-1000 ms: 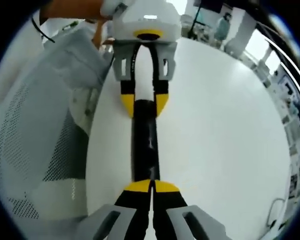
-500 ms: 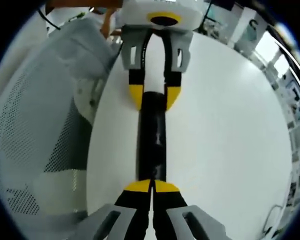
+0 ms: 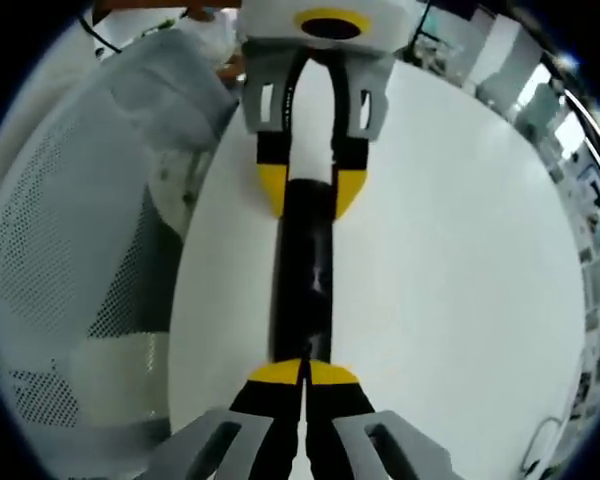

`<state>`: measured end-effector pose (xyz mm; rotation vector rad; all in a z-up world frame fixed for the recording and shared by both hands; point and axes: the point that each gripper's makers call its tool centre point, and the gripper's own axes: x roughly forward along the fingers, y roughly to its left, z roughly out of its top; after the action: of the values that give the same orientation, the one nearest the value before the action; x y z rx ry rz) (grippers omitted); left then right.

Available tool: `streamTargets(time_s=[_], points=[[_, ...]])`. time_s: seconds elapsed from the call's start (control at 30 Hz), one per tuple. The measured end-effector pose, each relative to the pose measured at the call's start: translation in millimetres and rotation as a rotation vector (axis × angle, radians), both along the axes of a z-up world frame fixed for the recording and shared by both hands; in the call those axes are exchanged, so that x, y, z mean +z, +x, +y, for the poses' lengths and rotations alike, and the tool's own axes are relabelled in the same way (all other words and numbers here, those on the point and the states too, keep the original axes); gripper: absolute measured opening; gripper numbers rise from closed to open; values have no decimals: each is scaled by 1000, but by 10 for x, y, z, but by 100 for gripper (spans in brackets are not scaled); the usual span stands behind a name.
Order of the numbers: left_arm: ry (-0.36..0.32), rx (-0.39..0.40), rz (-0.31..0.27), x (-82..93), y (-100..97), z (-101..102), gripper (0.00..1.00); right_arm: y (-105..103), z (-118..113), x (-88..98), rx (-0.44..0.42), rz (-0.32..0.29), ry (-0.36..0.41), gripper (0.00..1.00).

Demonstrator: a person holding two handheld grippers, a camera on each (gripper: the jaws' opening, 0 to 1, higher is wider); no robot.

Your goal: Press the specified remote control buttons in sequence, fully releasing each button before pressing the next.

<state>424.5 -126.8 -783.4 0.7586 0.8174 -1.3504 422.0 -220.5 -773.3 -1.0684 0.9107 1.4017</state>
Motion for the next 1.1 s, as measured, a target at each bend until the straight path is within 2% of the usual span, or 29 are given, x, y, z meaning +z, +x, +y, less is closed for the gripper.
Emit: streamTargets(time_s=[0.37,0.63,1.1], points=[[0,7,2,1,-6,-1,23,-1,4,-19,46,-3,-50,0],[-2,8,2,8,-17,-4,23,7,2,-22,29,35,-65,0],[-4,10,3,11,-32,4,23,3,6,-25,-14,51,-70,0]])
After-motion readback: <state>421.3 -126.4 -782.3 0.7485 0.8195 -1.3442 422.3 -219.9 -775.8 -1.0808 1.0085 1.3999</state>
